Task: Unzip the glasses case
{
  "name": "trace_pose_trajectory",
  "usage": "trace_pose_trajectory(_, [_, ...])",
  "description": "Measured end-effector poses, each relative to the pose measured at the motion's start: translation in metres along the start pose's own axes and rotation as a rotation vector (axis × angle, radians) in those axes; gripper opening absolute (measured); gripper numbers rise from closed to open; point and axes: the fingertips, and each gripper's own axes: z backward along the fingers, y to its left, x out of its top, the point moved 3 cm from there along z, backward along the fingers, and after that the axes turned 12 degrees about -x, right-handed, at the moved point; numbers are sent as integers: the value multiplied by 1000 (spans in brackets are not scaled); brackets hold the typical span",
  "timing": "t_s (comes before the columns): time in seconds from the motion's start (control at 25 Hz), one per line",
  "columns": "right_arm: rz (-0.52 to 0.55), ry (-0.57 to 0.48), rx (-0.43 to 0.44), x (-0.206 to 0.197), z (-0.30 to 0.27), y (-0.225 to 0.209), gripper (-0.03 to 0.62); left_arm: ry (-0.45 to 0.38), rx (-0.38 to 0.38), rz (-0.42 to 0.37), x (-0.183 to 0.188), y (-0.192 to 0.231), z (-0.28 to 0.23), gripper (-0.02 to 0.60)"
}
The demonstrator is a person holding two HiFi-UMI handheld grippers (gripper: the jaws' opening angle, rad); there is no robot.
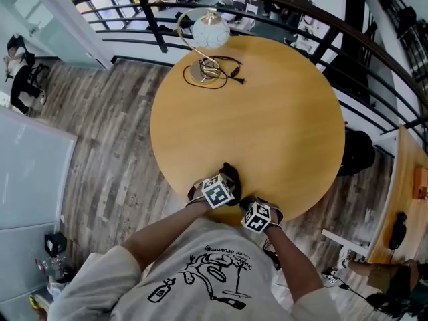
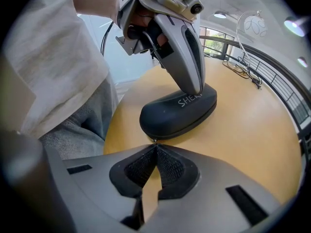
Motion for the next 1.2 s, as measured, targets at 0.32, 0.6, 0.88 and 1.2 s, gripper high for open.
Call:
trace_pose_trajectory(0.32, [14, 4, -20, -3, 2, -4, 21, 21, -17, -4, 0, -3, -1, 6])
trace_pose_trajectory(0.6, [36, 12, -40, -3, 2, -13, 21, 12, -24, 3, 1, -4, 0, 6])
trace_pose_trajectory(0.88, [72, 21, -62, 2, -1, -31, 21, 10, -34, 9, 0, -3, 1, 6])
trace_pose_trajectory(1.2, [104, 28, -69, 7, -5, -45, 21, 11, -45, 5, 1, -4, 0, 6])
